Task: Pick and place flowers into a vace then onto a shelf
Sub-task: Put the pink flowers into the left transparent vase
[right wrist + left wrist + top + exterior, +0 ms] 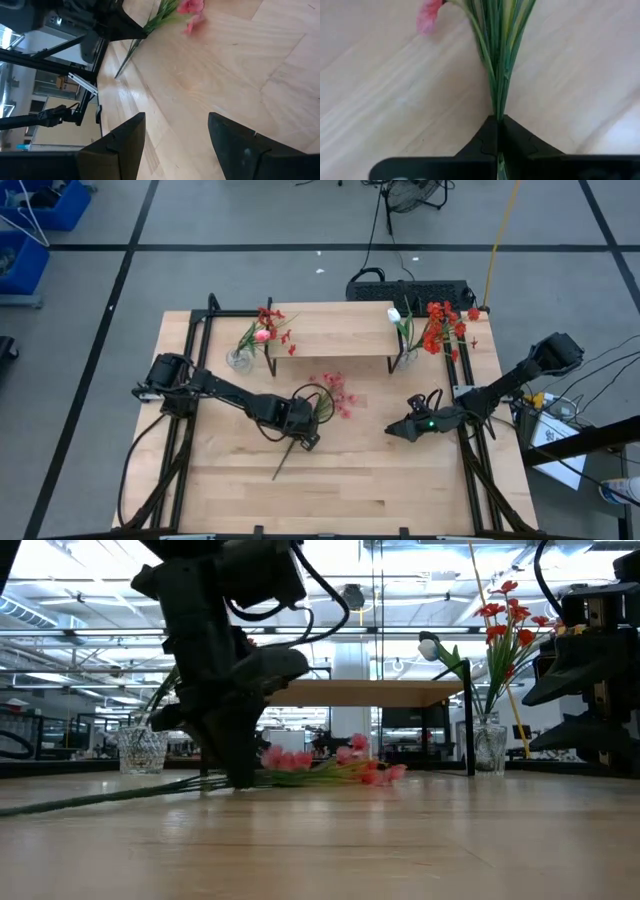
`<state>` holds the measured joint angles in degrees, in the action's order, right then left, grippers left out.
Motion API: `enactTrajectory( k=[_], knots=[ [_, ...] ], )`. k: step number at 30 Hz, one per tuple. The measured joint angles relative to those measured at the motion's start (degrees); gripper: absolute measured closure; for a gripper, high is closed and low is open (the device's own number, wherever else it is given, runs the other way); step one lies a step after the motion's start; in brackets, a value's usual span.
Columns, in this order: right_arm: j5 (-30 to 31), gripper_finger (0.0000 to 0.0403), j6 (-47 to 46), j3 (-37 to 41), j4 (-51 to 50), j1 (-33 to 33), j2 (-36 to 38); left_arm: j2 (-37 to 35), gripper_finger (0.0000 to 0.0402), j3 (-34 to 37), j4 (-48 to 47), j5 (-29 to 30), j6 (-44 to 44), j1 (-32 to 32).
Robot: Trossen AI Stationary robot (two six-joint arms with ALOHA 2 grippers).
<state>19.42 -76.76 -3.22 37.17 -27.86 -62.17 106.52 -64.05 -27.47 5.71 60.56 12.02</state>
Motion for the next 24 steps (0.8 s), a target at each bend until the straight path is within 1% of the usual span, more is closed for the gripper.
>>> enactTrajectory(
  k=[4, 8, 15, 21, 24],
  knots=[
    [0.0, 0.0195, 1.1, 0.0, -0.7, 0.0, 0.0, -4.8, 0.0395, 0.0, 0.2, 1.5, 1.6, 1.4],
    [0.0, 0.0195, 1.2, 0.0, -1.0, 0.0, 0.0, -11.2, 0.0396, 0.0, 0.5, 8.5, 4.6, 3.4],
    [0.0, 0.0195, 1.4, 0.0, -2.4, 0.0, 0.0, -23.1, 0.0397, -0.1, 0.2, 25.6, 7.1, 7.0],
    [0.0, 0.0195, 1.4, 0.0, -4.1, 0.0, 0.0, -30.2, 0.0397, -0.2, -0.6, 41.3, 0.1, 10.4],
    [0.0, 0.0195, 1.4, 0.0, -4.6, 0.0, 0.0, -33.0, 0.0397, -0.2, -3.5, 49.4, -4.8, 11.7]
  ],
)
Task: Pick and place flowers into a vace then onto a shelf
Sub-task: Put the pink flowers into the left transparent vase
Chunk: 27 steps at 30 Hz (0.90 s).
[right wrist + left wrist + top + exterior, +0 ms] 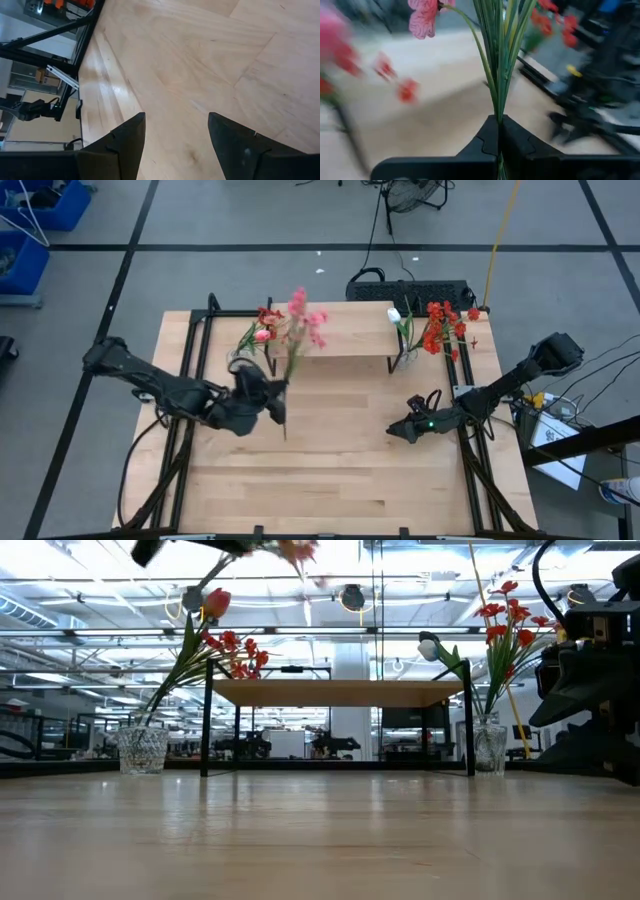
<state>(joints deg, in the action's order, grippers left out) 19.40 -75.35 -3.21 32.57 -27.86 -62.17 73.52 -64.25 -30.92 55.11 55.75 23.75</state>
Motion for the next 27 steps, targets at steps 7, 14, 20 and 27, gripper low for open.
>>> enactTrajectory(
  k=[7, 14, 20, 27],
  knots=[
    [0.0, 0.0195, 0.0, 0.0, -0.5, 0.0, 0.0, -5.3, 0.0397, 0.0, -14.1, 12.9, -0.8, 0.7],
    [0.1, 0.0195, -0.3, 0.0, -1.1, 1.0, 0.0, -10.7, 0.0397, 0.0, -30.3, 25.7, 1.1, -0.5],
    [0.4, 0.0195, -0.4, 0.0, -1.1, 4.3, 0.0, -13.8, 0.0397, 0.1, -46.1, 29.4, 10.7, -8.0],
    [0.5, 0.0195, -2.3, 0.0, -1.0, 9.0, 0.0, -15.3, 0.039, 6.4, -49.9, 30.7, 19.0, -19.1]
  ],
)
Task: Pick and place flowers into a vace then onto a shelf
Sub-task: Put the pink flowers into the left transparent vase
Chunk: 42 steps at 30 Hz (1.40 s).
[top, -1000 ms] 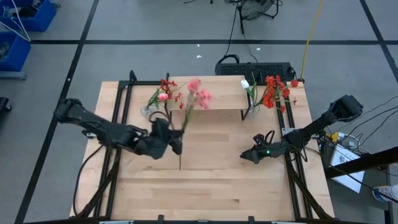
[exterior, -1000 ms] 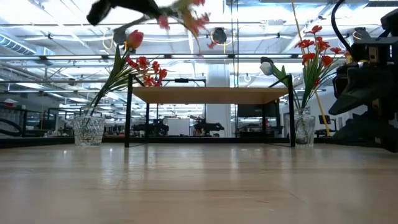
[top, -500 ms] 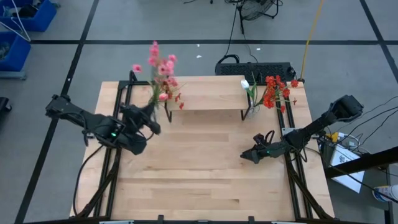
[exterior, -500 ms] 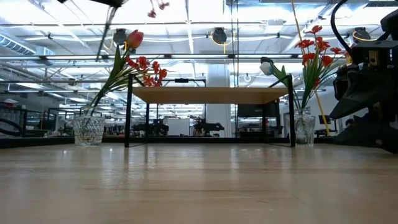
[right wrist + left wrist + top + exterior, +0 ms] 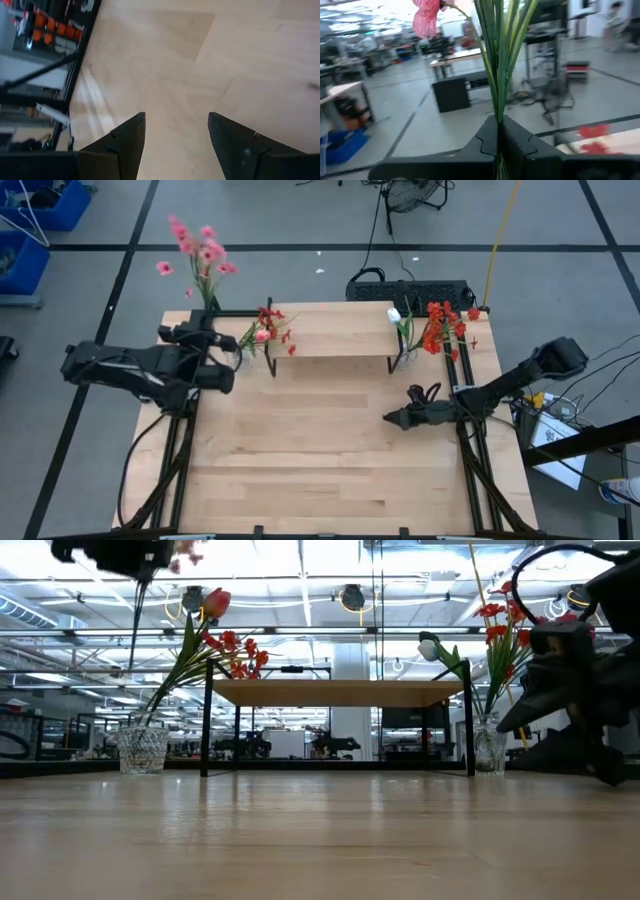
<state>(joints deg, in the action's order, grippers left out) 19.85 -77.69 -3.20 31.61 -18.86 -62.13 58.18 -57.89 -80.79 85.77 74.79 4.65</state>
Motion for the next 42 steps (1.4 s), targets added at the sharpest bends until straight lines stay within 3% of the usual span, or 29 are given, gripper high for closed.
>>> enactTrajectory(
  k=[5, 18, 28, 42],
  knots=[
    [-0.1, 0.0195, -1.1, 0.0, 0.1, 2.3, 0.0, -1.4, 0.0396, 8.1, 1.6, -0.3, 10.7, -1.8],
    [-0.4, 0.0195, -1.1, 0.0, 0.0, 3.1, 0.0, -1.3, 0.0391, 11.1, 2.7, 3.0, 13.2, -3.2],
    [-0.4, 0.0195, -1.0, 0.0, -0.1, 3.1, 0.0, -1.2, 0.039, 16.1, 9.0, 1.7, 14.1, -6.0],
    [-0.6, 0.0195, -0.8, 0.0, -0.1, 3.1, 0.0, -1.2, 0.0396, 17.1, 13.5, 1.5, 13.2, -8.8]
  ],
)
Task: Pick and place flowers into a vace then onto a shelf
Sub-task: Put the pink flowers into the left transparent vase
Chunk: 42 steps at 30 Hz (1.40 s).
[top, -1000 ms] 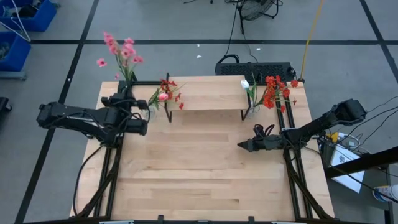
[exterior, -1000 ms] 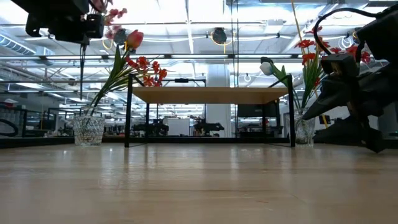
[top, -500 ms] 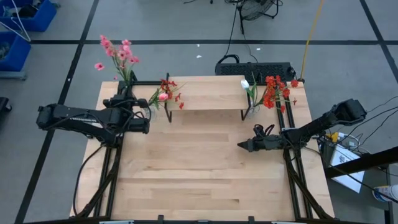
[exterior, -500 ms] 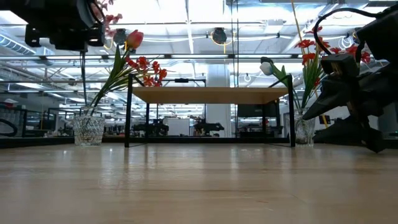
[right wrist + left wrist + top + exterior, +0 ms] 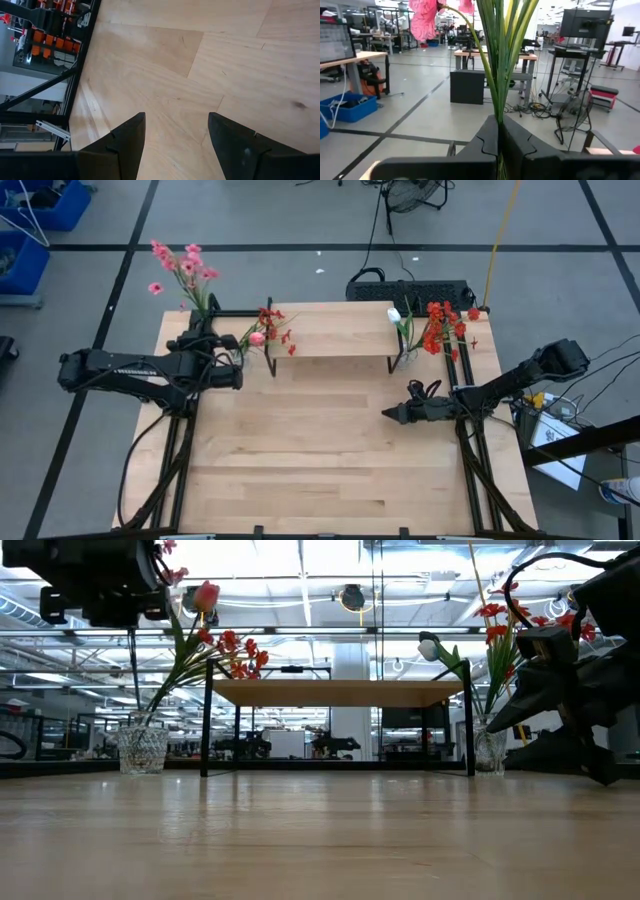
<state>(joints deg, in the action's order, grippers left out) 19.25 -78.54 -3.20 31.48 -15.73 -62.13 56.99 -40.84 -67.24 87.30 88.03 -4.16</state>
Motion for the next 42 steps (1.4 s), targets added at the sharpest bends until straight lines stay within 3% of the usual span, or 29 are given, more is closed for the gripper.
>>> enactTrajectory(
  k=[7, 13, 17, 26, 34, 42],
  knots=[
    [-0.1, 0.0195, 0.7, 0.0, 0.0, 0.0, 0.0, 1.9, 0.039, 0.0, 6.3, -4.2, -7.8, -1.8],
    [-0.2, 0.0195, 1.7, 0.0, -0.3, 0.0, 0.0, 6.5, 0.0391, 0.0, 15.8, -6.7, -19.0, -1.8],
    [-0.2, 0.0195, 1.6, 0.0, -0.2, 0.0, 0.0, 10.1, 0.0377, -0.1, 20.7, -10.0, -21.1, -1.9],
    [-0.1, 0.0195, 1.4, 0.0, -0.1, 0.0, 0.0, 18.0, 0.0395, -0.1, 23.6, -11.4, -12.6, -0.3],
    [-0.1, 0.0195, 1.5, 0.0, -0.1, 0.0, 0.0, 24.5, 0.0369, -0.1, 25.4, -10.9, -10.4, 1.2],
    [-0.1, 0.0195, 1.4, 0.0, -0.3, 0.0, 0.0, 26.8, 0.0394, -0.2, 25.6, -10.8, -6.0, 4.2]
  ],
)
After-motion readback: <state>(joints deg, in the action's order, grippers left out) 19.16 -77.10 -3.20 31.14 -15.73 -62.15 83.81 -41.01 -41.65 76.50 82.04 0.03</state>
